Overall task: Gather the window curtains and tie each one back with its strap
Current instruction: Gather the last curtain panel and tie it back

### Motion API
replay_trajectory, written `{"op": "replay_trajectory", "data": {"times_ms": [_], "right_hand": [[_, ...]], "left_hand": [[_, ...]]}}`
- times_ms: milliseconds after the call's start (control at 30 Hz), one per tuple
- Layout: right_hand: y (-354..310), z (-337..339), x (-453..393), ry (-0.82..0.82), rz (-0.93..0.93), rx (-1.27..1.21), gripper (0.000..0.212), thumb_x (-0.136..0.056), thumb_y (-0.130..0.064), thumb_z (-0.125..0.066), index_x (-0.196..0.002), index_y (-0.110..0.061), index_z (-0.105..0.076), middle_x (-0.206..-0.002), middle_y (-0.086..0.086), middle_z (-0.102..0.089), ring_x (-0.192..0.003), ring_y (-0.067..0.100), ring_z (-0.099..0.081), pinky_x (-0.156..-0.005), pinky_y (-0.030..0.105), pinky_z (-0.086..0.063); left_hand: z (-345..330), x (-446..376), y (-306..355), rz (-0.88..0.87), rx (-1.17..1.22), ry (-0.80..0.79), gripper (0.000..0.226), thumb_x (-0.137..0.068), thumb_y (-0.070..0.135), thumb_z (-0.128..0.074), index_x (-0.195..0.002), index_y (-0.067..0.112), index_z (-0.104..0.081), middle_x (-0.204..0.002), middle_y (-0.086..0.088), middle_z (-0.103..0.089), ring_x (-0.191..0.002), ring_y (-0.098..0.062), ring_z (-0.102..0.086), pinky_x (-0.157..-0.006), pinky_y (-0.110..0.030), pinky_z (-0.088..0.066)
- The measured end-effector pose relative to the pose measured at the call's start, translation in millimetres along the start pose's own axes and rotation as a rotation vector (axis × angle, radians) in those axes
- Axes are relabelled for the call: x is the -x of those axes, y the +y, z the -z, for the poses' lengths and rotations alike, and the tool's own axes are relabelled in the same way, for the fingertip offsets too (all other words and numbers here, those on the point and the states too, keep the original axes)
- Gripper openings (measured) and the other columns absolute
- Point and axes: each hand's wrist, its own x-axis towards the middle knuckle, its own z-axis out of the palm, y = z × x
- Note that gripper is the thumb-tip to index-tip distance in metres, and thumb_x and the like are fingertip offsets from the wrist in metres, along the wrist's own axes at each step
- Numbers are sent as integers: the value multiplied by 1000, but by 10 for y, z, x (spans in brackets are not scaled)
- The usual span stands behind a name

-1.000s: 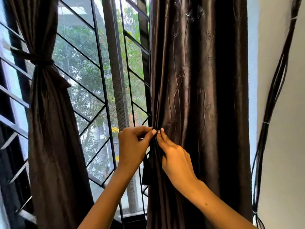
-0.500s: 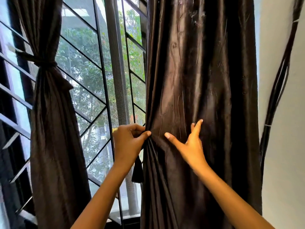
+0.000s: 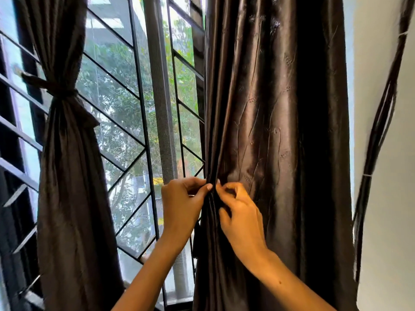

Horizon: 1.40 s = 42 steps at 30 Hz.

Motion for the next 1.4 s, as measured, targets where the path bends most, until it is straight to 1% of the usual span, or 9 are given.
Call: {"op": "replay_trajectory", "data": {"times_ms": [333,433,533,733,833,967,1067,1200,1400], "right_hand": [[27,93,-7,-280,110,28,50,-85,-16,-55,-134,-27,-51,-131,-4,-40,-121,18,-45,-92,34,-48],[129,101,-40,-19,9,141,45,-85,-36,-62,-130,-35,-55,-156,12,-18,-145,31,-11,-115,54,-15],[184,187,-137,32,-322,89,93,-83,-49,-63,-151,-28,-3,-156,16,21,-144,28,20,-114,53,3],[282,173,-346,-88,-571,-781,103,-79,-23,-74,-152,-20,-1,-149,7,-40,-121,7,-52,-98,17,-43],[331,120,-359,40,-454,-448,92,-75,-31,-77,-149,-19,-24,-153,8,-31,-138,14,-34,-113,34,-32],[391,153,-414,89,-468,-241,122,-65,-49,-79,-152,-23,3,-159,11,9,-147,20,6,-117,45,-6],[415,141,-447,15,-542,-570,123,-68,-32,-82,-151,-21,8,-155,6,-23,-140,17,-30,-114,33,-28],[443,89,-427,-67,-587,-873,77,-73,-2,-77,-141,-9,-41,-118,11,-61,-99,19,-63,-92,24,-50],[311,48,-111,230,-117,-226,39,-76,6,-68,-109,-14,-72,-110,-10,-68,-99,4,-65,-90,25,-52]], "left_hand": [[-53,-8,5,-4,-71,82,9,-71,16,-81,-77,13,-76,-63,11,-66,-61,7,-62,-63,-12,-50],[-24,-62,-42,35,-70,105,7,-72,12,-80,-77,11,-75,-62,9,-67,-56,10,-60,-61,-9,-49],[-12,-91,-59,60,-56,97,8,-70,11,-81,-75,11,-75,-59,16,-62,-56,9,-61,-59,-2,-44],[-67,-70,-37,33,-36,42,7,-70,11,-81,-74,12,-76,-62,12,-67,-56,11,-60,-58,-1,-42],[-99,-72,-38,19,-65,41,7,-70,12,-82,-75,13,-77,-65,8,-69,-59,11,-60,-59,-1,-42],[-85,-68,-13,5,-63,32,7,-70,10,-81,-75,10,-76,-60,17,-61,-56,18,-57,-59,2,-40],[-65,-71,5,8,-48,16,6,-70,8,-81,-73,10,-76,-58,21,-59,-57,19,-57,-58,1,-40],[-50,-57,18,3,-28,-3,7,-71,7,-81,-74,10,-76,-60,24,-59,-58,17,-59,-59,0,-41],[-79,-29,-35,8,-65,42,8,-72,12,-81,-79,11,-77,-63,17,-64,-59,14,-61,-61,0,-43]]}}
